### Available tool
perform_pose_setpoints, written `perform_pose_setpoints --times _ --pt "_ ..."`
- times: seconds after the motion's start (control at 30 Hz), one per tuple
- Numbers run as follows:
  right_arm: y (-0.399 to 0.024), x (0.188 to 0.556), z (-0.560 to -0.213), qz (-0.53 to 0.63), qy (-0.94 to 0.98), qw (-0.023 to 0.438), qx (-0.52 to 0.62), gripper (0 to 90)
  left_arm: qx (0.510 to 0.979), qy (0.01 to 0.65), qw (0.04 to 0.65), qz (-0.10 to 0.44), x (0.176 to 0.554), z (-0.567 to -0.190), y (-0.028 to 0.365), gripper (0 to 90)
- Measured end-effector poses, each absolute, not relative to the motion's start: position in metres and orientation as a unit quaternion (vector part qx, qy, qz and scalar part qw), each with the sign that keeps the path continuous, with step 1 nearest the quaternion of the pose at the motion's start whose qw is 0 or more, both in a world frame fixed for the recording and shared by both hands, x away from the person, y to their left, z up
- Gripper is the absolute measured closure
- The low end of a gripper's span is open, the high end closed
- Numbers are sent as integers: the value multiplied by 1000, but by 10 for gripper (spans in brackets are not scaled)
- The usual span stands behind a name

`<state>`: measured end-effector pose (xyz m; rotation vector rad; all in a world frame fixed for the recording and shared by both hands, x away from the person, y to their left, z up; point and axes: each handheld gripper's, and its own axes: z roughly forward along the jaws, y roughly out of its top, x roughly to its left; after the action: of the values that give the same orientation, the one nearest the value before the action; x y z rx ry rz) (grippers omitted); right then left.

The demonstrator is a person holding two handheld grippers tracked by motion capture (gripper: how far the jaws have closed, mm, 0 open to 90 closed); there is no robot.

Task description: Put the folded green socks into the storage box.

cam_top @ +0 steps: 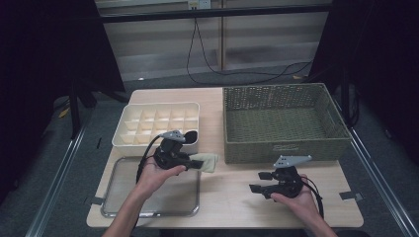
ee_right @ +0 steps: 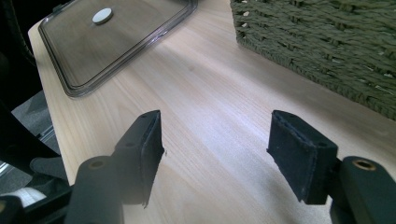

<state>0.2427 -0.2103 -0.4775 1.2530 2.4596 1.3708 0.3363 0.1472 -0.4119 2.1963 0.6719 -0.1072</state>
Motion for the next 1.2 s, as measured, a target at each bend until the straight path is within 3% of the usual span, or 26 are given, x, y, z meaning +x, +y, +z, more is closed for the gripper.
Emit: perform_pose_setpoints --times 1.2 --pt "-210 246 -481 438 803 21 404 354 840 350 413 32 372 -369 247 677"
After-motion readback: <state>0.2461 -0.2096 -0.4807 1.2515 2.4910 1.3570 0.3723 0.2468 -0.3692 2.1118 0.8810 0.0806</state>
